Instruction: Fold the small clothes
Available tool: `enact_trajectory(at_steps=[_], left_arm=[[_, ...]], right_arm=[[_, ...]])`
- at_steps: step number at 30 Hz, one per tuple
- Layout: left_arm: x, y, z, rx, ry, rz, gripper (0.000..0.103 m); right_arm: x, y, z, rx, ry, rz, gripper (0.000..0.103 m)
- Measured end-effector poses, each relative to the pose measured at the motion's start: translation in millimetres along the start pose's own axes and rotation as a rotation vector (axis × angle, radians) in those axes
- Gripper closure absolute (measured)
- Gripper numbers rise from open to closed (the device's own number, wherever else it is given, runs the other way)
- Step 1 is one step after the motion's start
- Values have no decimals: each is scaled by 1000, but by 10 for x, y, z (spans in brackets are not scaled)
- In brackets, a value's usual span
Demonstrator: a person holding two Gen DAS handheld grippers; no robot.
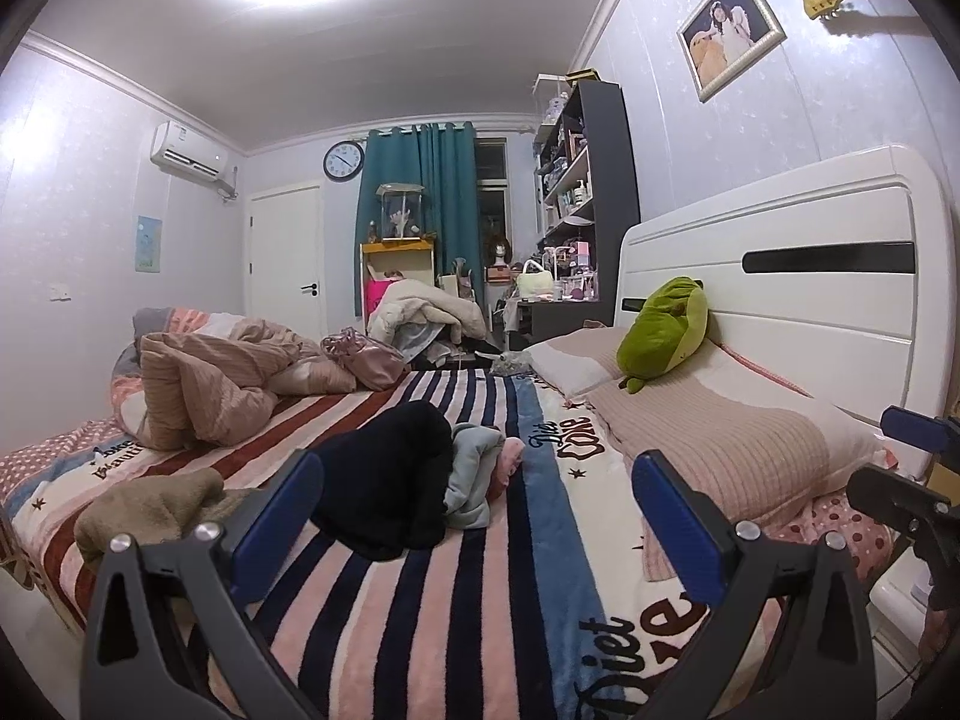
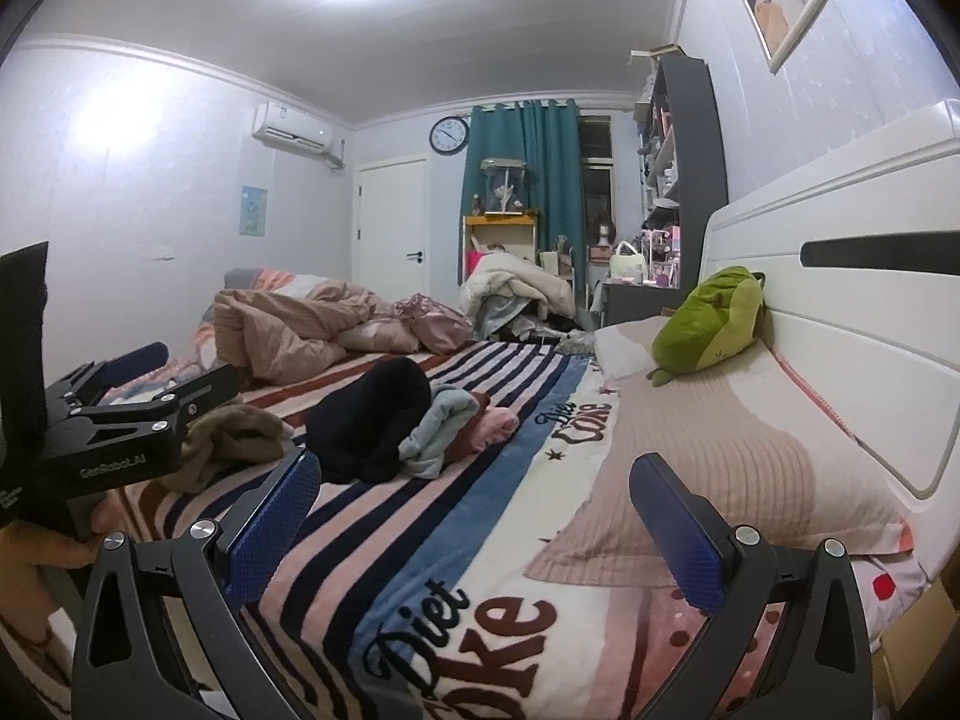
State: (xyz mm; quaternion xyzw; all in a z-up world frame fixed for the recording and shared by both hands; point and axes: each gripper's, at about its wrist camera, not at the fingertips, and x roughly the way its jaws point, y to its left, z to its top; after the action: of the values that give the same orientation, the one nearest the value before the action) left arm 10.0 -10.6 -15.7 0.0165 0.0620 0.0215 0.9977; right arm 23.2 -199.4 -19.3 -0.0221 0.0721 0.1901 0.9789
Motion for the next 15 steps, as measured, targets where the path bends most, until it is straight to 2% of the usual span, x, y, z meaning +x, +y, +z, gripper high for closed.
enact_trajectory(at_steps=[15], left_arm=[[-28, 5, -30, -3, 3, 12, 1]], right_arm=[[-7, 8, 5, -2, 0, -1, 0]])
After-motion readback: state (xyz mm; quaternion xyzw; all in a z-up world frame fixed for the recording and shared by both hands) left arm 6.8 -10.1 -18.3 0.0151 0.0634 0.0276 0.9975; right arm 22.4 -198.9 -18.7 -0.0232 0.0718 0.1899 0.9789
